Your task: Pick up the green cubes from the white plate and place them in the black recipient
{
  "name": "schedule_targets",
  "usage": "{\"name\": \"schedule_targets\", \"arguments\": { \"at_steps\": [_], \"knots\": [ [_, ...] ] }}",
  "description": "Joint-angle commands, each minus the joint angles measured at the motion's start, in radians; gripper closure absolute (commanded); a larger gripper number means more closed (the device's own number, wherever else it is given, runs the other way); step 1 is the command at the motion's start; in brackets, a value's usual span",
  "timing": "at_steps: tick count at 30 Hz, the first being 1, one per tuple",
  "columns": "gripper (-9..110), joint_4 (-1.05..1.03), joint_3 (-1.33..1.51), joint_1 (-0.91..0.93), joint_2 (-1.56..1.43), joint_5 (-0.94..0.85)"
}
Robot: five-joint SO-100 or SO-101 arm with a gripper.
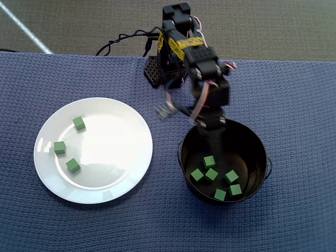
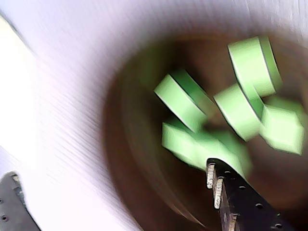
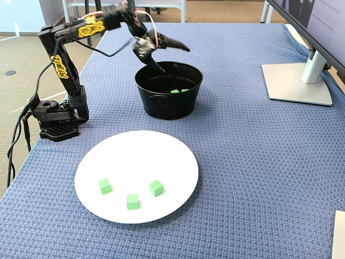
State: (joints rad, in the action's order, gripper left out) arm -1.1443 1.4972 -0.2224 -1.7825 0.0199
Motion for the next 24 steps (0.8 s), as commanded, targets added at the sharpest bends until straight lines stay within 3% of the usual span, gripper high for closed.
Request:
{"name": "schedule_targets", "arguments": {
  "at_steps": [1, 5, 13, 19, 24],
  "knots": [
    [58, -0.121, -0.163, 0.216, -0.083, 0.069],
    [53, -0.161, -0.164, 0.492, -0.034, 0.025],
    [50, 0.023, 0.011, 0.968, 0.044, -0.026],
    [52, 0.080, 0.005, 1.183, 0.216, 0.020],
    [55, 0.097, -0.015, 1.239, 0.344, 0.061]
  ]
}}
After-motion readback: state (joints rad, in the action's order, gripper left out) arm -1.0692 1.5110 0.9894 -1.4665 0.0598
